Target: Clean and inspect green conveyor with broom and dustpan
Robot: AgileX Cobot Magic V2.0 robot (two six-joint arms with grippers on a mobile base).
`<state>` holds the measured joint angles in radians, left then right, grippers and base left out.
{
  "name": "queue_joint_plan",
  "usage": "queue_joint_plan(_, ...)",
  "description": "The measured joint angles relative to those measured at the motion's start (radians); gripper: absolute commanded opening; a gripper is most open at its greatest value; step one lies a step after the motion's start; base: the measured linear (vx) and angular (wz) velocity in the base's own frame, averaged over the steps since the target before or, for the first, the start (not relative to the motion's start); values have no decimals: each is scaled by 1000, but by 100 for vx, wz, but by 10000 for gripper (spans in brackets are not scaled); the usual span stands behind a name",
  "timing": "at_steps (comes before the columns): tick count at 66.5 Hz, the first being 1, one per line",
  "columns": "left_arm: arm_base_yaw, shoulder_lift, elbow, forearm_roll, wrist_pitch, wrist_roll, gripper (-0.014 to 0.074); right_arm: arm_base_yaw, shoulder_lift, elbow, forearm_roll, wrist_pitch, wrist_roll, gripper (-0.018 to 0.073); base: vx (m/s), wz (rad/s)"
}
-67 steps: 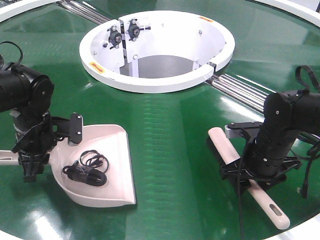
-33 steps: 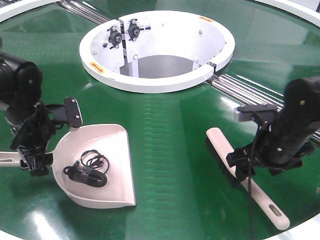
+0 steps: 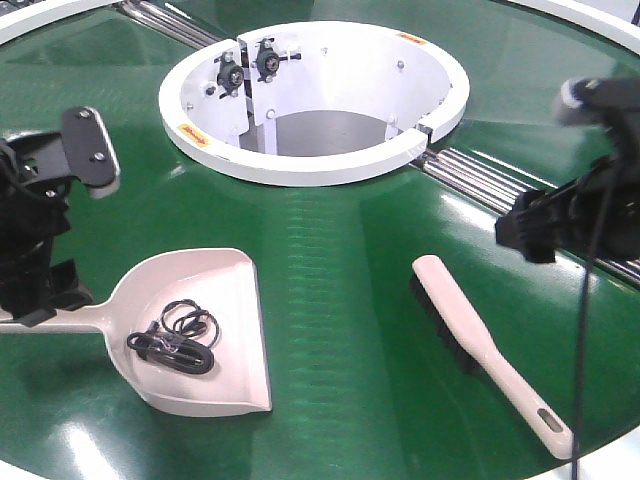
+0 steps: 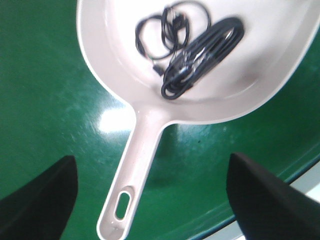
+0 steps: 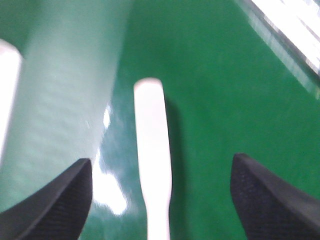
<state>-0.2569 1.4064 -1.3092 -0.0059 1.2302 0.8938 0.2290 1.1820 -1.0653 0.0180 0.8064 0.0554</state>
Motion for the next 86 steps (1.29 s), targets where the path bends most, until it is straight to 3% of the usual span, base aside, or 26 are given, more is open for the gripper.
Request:
queue_joint_plan(20, 0, -185, 0, -210, -42, -84, 575, 0, -227, 6, -10, -14, -6, 550, 0, 0)
queue_joint_plan(38, -1, -422, 40, -228, -102, -303, 575, 0, -509, 203, -10, -160, -73, 548, 0, 0)
queue_joint_plan(49, -1, -571, 279, -230, -285, -379, 575, 0, -730, 407, -10, -285, -105, 531, 0, 0)
queue_joint_plan(70, -1, -980, 869, -241, -861, -481, 575, 0, -1093, 701, -10, -354, -130, 487, 0, 0)
queue_joint_plan(86, -1, -1039, 1061, -241, -1063, -487, 556, 0, -1099, 864, -7, -493, -134, 442, 0, 0)
